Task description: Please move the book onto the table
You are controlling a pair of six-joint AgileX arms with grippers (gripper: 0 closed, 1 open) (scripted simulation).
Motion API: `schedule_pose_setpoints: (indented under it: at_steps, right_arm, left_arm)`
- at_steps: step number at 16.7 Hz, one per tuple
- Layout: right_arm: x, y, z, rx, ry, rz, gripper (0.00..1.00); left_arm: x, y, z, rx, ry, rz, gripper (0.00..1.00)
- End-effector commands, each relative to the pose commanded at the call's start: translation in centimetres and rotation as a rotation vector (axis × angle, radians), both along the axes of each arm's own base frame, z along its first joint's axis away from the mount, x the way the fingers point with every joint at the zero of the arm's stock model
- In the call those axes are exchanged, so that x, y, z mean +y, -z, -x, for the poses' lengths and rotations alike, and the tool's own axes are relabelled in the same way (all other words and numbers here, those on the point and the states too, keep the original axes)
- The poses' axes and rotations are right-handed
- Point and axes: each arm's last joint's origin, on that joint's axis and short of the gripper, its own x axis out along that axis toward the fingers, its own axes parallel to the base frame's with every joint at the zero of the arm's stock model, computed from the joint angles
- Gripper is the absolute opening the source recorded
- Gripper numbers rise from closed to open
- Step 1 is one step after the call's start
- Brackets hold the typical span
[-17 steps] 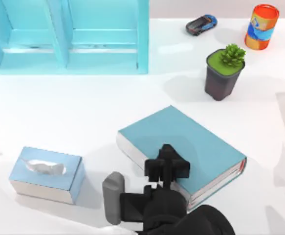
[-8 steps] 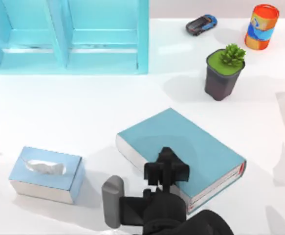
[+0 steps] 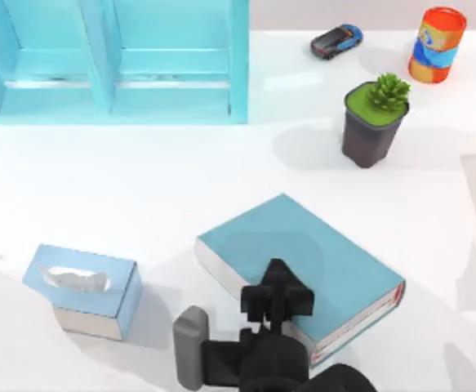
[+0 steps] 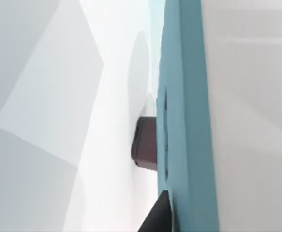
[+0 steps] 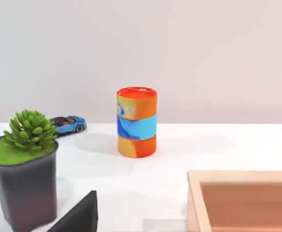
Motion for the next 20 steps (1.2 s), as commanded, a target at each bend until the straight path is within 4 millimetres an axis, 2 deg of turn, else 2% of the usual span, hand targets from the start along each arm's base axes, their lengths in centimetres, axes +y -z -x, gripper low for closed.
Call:
schedule_pose_setpoints:
  at_steps: [5, 18, 20]
  right_arm:
    - [0.0, 0.0, 0.0, 0.0, 0.0, 0.0, 1.0]
    - [0.0, 0.0, 0.0, 0.0, 0.0, 0.0, 1.0]
    - [0.0, 0.0, 0.0, 0.0, 0.0, 0.0, 1.0]
  left_arm:
    - [0.04, 0.49, 0.01, 0.002, 0.002, -0.002, 0.0]
    - [0.04, 0.49, 0.01, 0.002, 0.002, -0.002, 0.98]
    - [0.04, 0.49, 0.01, 0.002, 0.002, -0.002, 1.0]
